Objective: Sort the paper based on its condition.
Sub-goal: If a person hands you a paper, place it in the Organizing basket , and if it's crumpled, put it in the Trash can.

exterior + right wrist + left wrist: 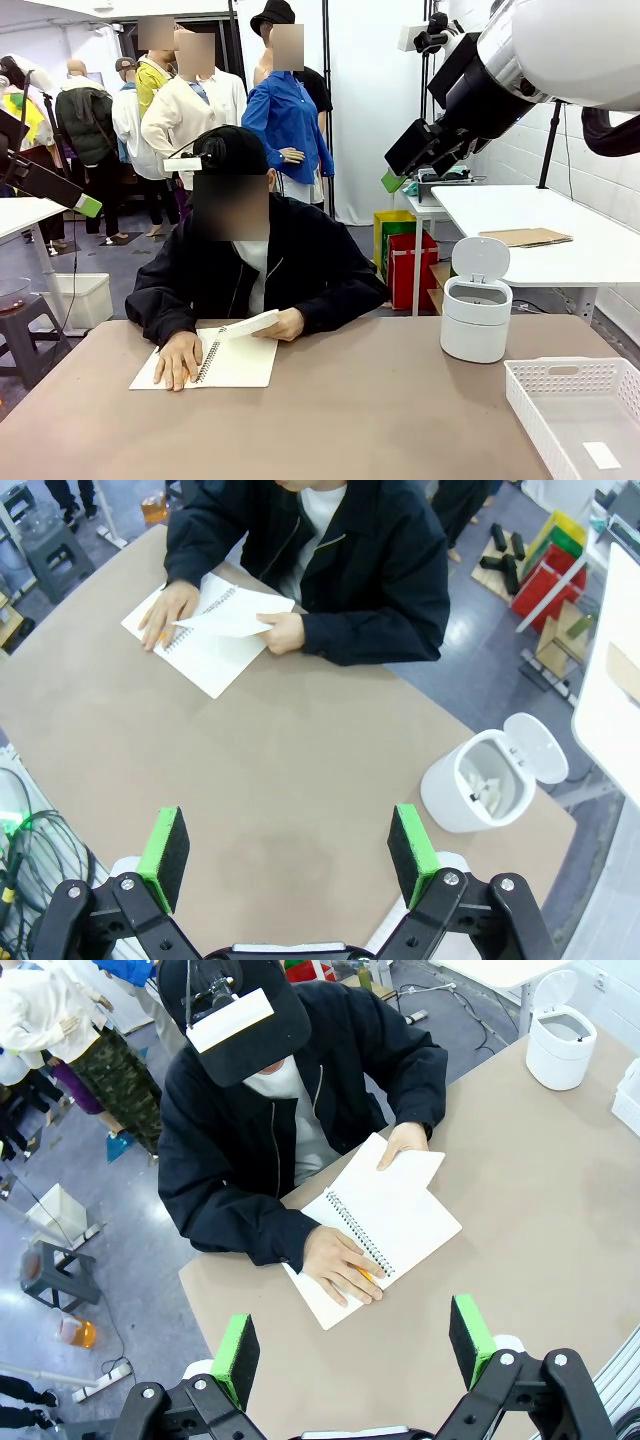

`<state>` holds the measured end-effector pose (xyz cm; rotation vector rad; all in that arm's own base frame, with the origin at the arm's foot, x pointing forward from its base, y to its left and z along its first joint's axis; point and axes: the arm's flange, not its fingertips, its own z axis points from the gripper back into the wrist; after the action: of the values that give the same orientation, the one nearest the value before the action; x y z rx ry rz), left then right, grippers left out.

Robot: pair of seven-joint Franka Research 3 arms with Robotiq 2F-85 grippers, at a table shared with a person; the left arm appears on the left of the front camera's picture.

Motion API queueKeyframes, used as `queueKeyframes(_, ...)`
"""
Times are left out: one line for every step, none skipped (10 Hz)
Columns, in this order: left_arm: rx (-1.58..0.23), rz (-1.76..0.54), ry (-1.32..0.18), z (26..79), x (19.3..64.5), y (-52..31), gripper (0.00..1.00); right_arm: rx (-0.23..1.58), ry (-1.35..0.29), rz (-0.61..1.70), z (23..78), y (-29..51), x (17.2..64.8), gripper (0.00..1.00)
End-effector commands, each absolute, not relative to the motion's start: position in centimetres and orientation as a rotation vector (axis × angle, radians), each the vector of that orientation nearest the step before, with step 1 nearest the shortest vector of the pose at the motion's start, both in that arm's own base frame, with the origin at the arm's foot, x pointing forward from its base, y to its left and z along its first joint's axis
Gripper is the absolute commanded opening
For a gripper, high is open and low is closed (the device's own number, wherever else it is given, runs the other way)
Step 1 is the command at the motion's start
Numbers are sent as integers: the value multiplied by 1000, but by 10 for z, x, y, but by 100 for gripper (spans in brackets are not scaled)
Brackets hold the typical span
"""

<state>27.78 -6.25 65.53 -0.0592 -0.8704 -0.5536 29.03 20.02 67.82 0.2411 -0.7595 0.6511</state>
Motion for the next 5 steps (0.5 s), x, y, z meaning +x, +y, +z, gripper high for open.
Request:
queueKeyframes(-62,-553,-863,654,276,-61,100,241,-759,650,678,200,290,100)
queueKeyframes(-62,-553,-863,654,276,-61,100,241,-759,650,678,200,290,100)
queueKeyframes(-62,-553,-863,654,276,-61,100,241,-759,650,678,200,290,100)
queueKeyframes(-62,-553,-863,654,276,-61,100,241,-759,650,678,200,290,100)
queueKeyframes(-62,-553,-863,654,276,-61,100,241,-759,650,678,200,290,100)
